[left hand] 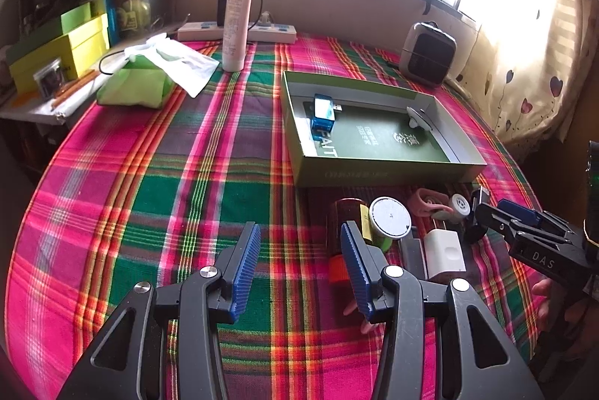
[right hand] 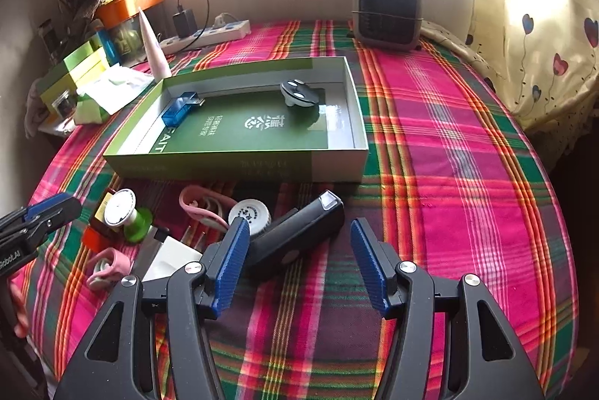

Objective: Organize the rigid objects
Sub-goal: 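Withdraw both open grippers from the green box back over the items, then lower the right gripper onto the black rectangular device and close it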

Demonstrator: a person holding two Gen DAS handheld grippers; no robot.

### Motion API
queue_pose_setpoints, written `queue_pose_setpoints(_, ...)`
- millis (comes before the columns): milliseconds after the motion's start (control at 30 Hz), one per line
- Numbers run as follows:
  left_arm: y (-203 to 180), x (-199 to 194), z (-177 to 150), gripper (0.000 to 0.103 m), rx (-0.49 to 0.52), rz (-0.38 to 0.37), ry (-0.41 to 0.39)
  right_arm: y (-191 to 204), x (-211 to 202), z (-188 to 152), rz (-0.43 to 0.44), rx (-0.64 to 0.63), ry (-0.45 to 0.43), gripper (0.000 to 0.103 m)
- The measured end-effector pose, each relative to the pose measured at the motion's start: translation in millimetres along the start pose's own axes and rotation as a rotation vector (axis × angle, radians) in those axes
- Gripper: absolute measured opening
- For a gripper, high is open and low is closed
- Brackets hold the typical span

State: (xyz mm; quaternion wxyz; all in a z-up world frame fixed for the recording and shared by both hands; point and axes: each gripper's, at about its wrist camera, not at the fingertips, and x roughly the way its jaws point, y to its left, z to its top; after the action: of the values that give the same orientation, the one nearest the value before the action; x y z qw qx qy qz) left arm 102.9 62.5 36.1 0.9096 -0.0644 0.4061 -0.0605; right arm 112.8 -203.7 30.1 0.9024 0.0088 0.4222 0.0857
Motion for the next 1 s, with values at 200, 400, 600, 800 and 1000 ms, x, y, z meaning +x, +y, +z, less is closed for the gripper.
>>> queue_pose_setpoints(200, 0.2, 0.2, -3.3, 0.044, -0.003, -0.015, 0.005, -9.9, -8.4, -8.9, -0.015, 0.021, -0.001, 0.060)
queue_pose_setpoints(400, 0.6, 1.7, -5.7, 0.044, -0.007, -0.023, 0.011, -22.1, -16.3, -16.3, -0.049, 0.034, 0.002, 0.060)
queue_pose_setpoints(600, 2.8, 1.9, -6.8, 0.044, -0.012, -0.020, 0.014, -37.4, -19.0, -18.9, -0.042, 0.070, -0.004, 0.060)
queue_pose_setpoints(800, 4.8, 1.8, -6.8, 0.044, -0.016, -0.022, 0.013, -32.0, -22.0, -19.0, -0.016, 0.046, -0.022, 0.060)
queue_pose_setpoints(1000, 5.5, 3.5, -6.8, 0.044, -0.019, -0.026, 0.019, -16.2, -9.2, -14.7, -0.016, -0.030, -0.005, 0.060)
